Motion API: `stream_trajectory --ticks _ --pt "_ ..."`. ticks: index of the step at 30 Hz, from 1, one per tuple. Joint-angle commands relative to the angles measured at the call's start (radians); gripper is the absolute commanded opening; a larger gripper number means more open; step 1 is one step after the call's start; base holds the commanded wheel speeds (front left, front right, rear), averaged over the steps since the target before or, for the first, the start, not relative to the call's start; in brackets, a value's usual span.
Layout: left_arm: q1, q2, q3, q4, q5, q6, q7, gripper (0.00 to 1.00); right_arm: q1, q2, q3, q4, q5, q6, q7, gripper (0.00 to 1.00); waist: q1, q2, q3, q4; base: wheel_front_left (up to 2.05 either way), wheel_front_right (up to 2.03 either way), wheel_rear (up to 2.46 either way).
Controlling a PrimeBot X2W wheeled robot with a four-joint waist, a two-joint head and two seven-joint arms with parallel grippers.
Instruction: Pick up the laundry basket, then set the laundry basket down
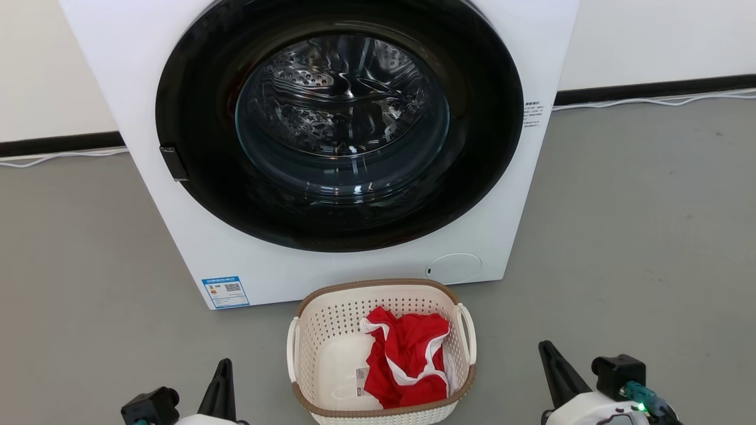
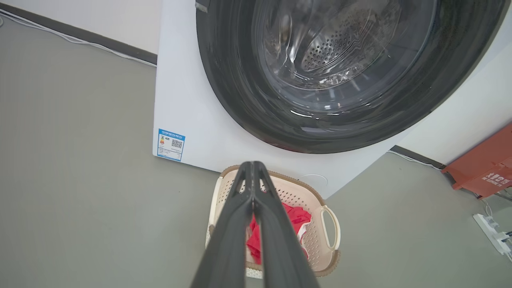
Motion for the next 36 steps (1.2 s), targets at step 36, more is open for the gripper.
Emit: stream_trajectory --ticks 36 --pt "-0.051 0.009 0.048 -0.086 -0.37 -0.031 0.109 0.0 -0.01 0.0 -0.066 -0.152 0.465 0.002 0.107 0.0 -0.0004 -0.0001 0.012 0.03 0.0 0.0 0.0"
